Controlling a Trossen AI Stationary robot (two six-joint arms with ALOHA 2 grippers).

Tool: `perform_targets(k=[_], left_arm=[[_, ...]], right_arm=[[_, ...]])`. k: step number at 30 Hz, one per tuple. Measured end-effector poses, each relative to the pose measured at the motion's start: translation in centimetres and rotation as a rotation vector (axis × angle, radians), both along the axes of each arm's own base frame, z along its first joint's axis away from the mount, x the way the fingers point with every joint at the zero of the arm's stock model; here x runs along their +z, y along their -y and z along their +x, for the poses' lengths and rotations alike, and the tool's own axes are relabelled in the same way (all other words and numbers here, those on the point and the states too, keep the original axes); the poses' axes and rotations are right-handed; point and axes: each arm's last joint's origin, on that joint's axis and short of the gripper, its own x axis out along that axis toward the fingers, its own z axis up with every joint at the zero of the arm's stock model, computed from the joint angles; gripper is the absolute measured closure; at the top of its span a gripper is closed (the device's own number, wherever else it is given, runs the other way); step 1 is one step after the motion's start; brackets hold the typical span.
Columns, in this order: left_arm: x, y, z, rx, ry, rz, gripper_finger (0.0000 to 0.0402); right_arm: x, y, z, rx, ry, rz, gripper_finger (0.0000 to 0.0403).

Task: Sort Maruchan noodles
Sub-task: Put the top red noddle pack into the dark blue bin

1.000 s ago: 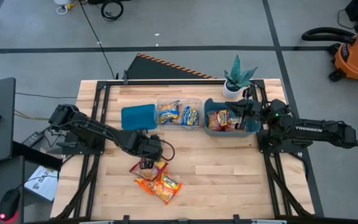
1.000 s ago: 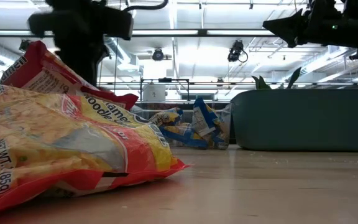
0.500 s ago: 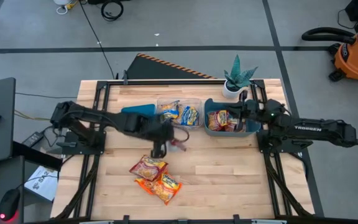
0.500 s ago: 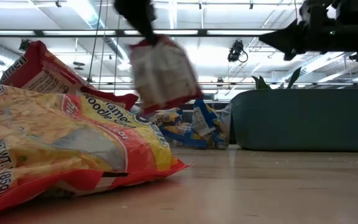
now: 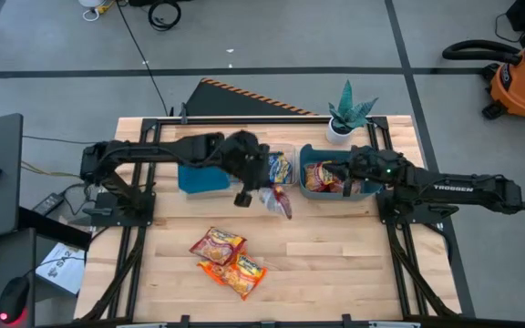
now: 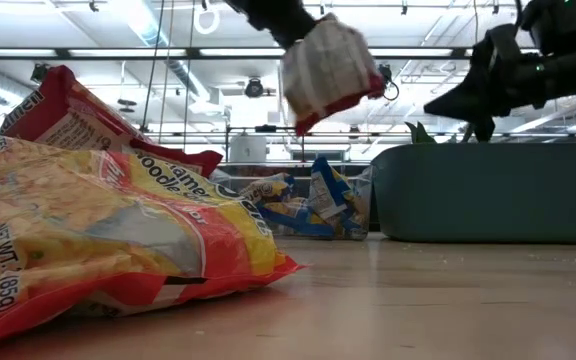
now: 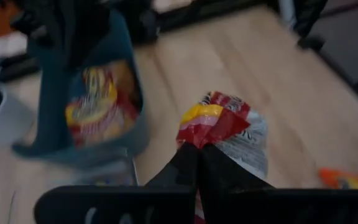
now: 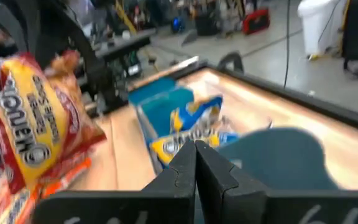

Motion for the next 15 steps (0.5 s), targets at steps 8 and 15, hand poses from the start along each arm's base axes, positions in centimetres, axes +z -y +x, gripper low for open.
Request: perform_targets(k=[8,15], left_arm=[[-0.6,-5.4,1.3,-0.029,0.153,-0.03,0.0395],[0.3,-8.5,0.9,-0.073,0.292,0.131,0.0395]], right_arm=[[3.0,-0.3,-1.9,-0.096,0.152,-0.18,0.0392],[2.7,-0.4,-3.2,-0.191,0.055,-0.343,0.0392]])
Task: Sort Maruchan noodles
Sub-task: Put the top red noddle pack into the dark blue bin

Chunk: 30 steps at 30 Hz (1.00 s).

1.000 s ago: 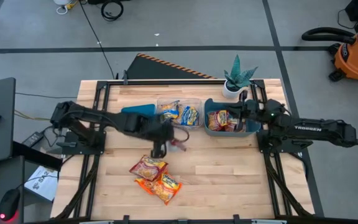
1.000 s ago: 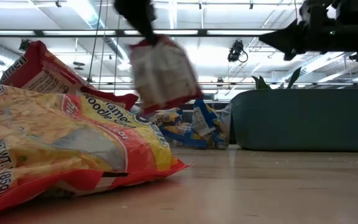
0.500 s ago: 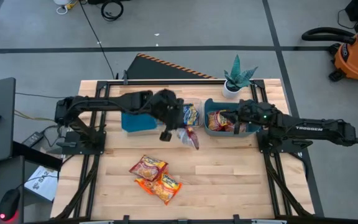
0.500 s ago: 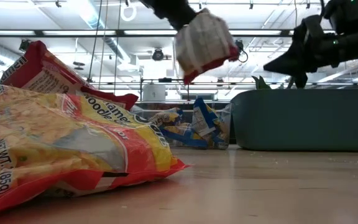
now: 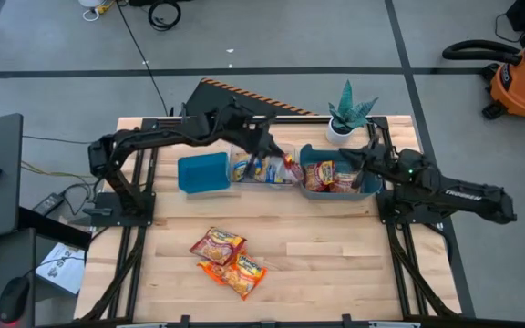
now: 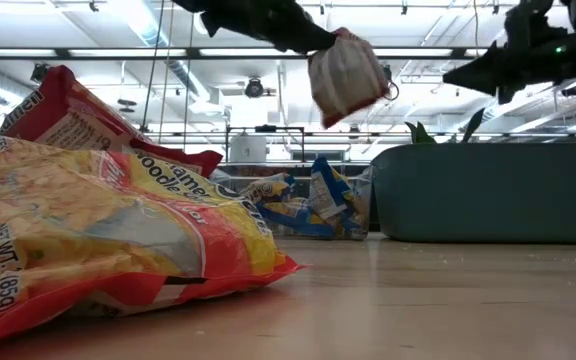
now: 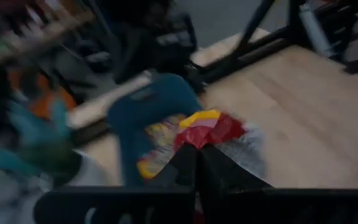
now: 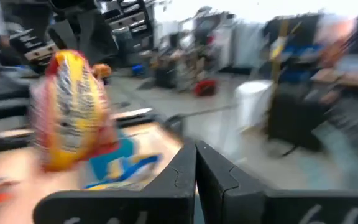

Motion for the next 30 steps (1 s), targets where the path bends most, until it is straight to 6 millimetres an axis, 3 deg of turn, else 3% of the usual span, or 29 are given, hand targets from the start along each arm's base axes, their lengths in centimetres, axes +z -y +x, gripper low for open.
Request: perform_targets(k=[4,7,13,18,24,30], left_arm=[[0.4,-1.8,-0.1,-0.002,0.098,0.166,0.0395],[0.4,-3.3,-0.1,0.035,0.142,0.195,0.0395],[1.5,-5.6,-0.3,0.168,0.261,-0.006,0.0395],[1.8,-6.3,0.2,0.191,0.348,-0.11,0.0395],[-1.2,-5.4,3.5,0.109,0.351,-0.3,0.0395],[-3.8,-3.9,7.9,0.033,0.292,-0.366,0.0395]], right_arm=[[0.7,0.2,-0.3,-0.106,-0.022,-0.172,0.039],[1.4,0.2,-0.4,-0.133,0.016,-0.236,0.0388],[2.7,0.5,-0.8,-0.254,0.226,-0.139,0.0392],[2.7,1.1,-1.1,-0.36,0.291,-0.023,0.0393],[2.4,2.0,-0.7,-0.395,0.274,0.034,0.0393],[4.6,2.5,-0.6,-0.422,0.174,-0.041,0.0393]])
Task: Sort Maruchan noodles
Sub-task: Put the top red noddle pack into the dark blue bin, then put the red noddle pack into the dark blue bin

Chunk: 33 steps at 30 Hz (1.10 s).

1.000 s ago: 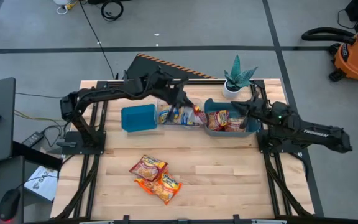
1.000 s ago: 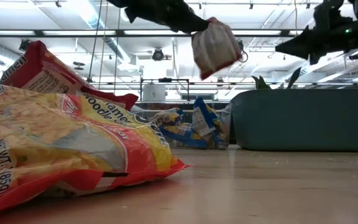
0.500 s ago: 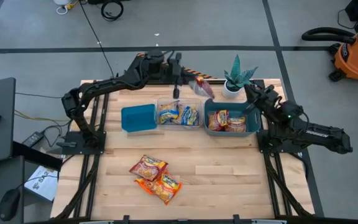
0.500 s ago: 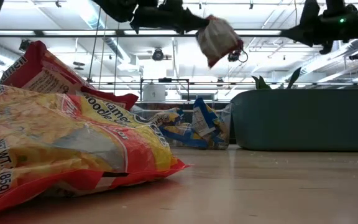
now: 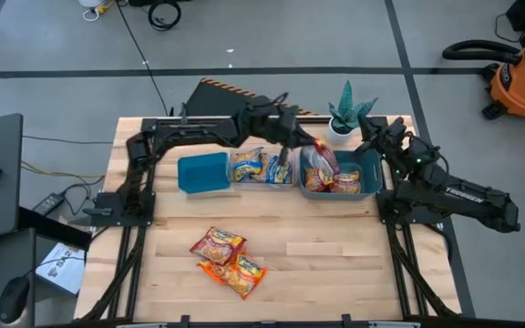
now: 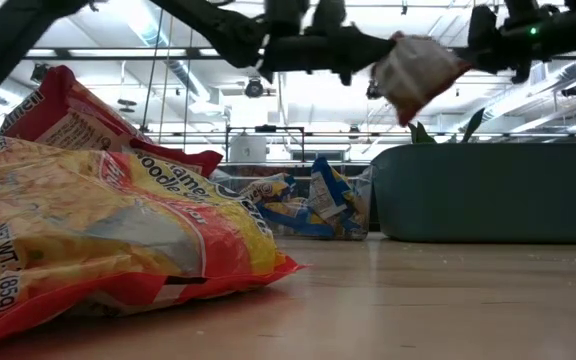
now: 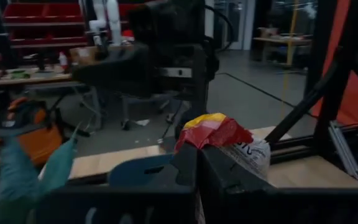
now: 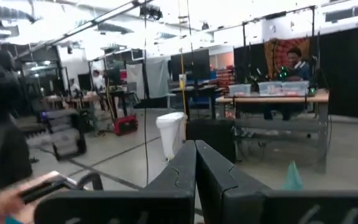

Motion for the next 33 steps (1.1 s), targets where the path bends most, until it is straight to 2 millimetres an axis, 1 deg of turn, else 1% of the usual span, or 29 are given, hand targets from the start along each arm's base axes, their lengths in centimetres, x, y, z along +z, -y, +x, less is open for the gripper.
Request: perform_targets(k=[2,4,5,8,11,13,16,20,25,27,29,30,33], left_arm=[[-0.3,-0.3,1.1,-0.001,0.003,0.021,0.0395],[-1.2,-0.8,2.2,0.004,-0.026,0.035,0.0395],[-1.9,-1.0,2.7,0.007,-0.041,0.035,0.0395],[-5.0,-1.6,4.4,0.007,-0.094,0.001,0.0395],[-8.1,-1.5,5.5,0.0,-0.169,-0.079,0.0394],[-9.0,-1.0,5.7,-0.009,-0.217,-0.113,0.0387],[-8.7,0.1,5.7,-0.038,-0.252,-0.09,0.0364],[-8.0,1.0,5.7,-0.086,-0.258,-0.076,0.0317],[-7.1,1.3,5.7,-0.243,-0.263,-0.18,0.0259],[-6.6,1.1,5.6,-0.294,-0.272,-0.233,0.0247],[-6.0,0.9,5.6,-0.334,-0.273,-0.27,0.0243],[-5.6,0.6,5.6,-0.34,-0.264,-0.271,0.0243],[-4.7,-0.3,5.4,-0.336,-0.21,-0.191,0.0242]], right_arm=[[1.1,0.0,-0.1,0.003,0.017,-0.014,0.0393],[2.4,-0.1,-0.3,-0.001,0.047,-0.032,0.0393],[2.9,-0.1,-0.4,-0.001,0.057,-0.038,0.0393],[4.1,-0.3,-0.7,-0.008,0.047,-0.062,0.0393],[4.4,-0.3,-0.8,-0.009,0.02,-0.05,0.0391],[4.1,-0.3,-0.7,-0.006,-0.021,-0.024,0.0388],[3.4,-0.2,-0.6,-0.003,-0.062,0.029,0.0387],[2.7,-0.2,-0.6,-0.02,-0.13,0.068,0.0391],[2.7,-0.2,-0.8,-0.066,-0.172,0.041,0.0392],[3.0,-0.2,-1.0,-0.088,-0.178,0.001,0.0391],[3.3,-0.2,-1.0,-0.096,-0.173,-0.035,0.039],[3.4,-0.2,-1.1,-0.104,-0.177,-0.042,0.0389],[3.3,-0.2,-1.1,-0.115,-0.178,-0.032,0.039]])
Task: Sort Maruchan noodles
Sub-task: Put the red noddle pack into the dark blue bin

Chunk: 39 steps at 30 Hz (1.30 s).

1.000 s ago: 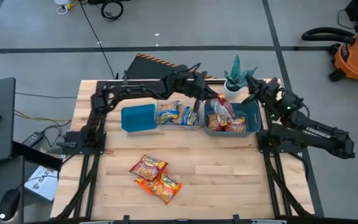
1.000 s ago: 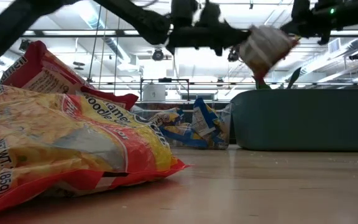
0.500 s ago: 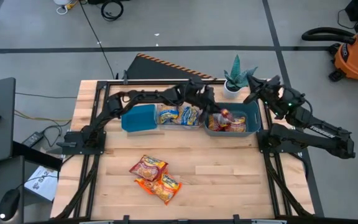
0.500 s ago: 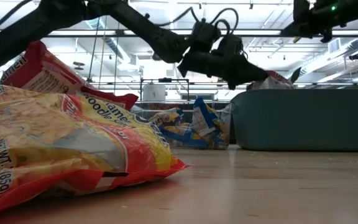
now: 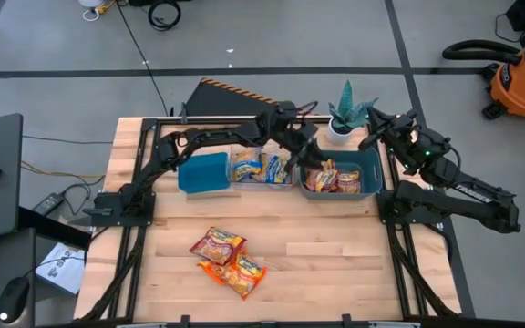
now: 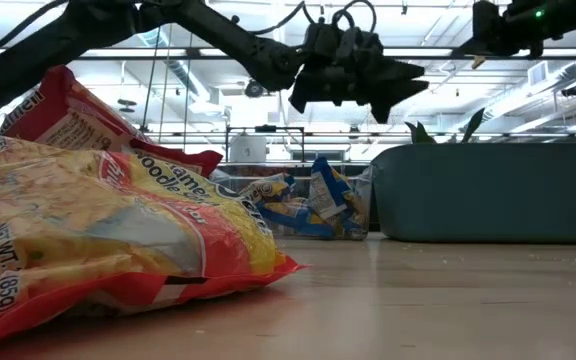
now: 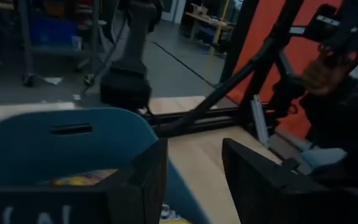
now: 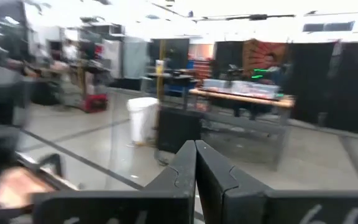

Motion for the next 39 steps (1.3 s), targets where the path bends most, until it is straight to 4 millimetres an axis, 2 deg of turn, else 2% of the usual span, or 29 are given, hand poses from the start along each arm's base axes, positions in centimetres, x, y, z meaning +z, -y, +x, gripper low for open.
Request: perform_targets(k=[3,6,10,13,15,20,25,30,35,39], left_arm=[[1.4,0.6,-0.3,-0.011,0.013,0.045,0.0242],[2.7,3.3,-0.8,0.0,-0.091,0.081,0.0243],[2.3,7.4,-3.0,0.122,-0.457,0.232,0.0255],[3.1,10.4,-5.0,0.286,-0.685,0.379,0.0259],[3.5,12.8,-6.2,0.304,-0.8,0.458,0.0259],[2.4,17.5,-9.1,0.146,-1.079,0.565,0.026],[2.2,19.3,-10.6,0.131,-1.158,0.573,0.026],[1.8,20.7,-12.1,0.287,-1.209,0.508,0.026],[0.1,22.6,-13.1,0.382,-1.323,0.403,0.026],[-0.3,24.0,-13.2,0.39,-1.345,0.309,0.026]], right_arm=[[0.0,-0.3,0.4,0.167,0.052,0.029,0.0391],[-0.3,-0.9,0.9,0.431,0.115,0.128,0.0391],[-0.1,-1.7,0.9,0.665,0.212,0.233,0.039],[0.1,-2.3,0.5,0.766,0.242,0.266,0.0391],[-0.1,-2.6,0.4,0.797,0.229,0.289,0.0391],[-1.0,-3.0,0.7,0.816,0.184,0.339,0.0391],[-3.0,-3.1,1.4,0.819,0.138,0.374,0.0392],[-4.4,-3.3,1.7,0.813,0.094,0.361,0.0392],[-6.3,-3.7,2.4,0.848,0.144,0.244,0.0392],[-7.4,-3.9,2.7,0.873,0.181,0.128,0.0392]])
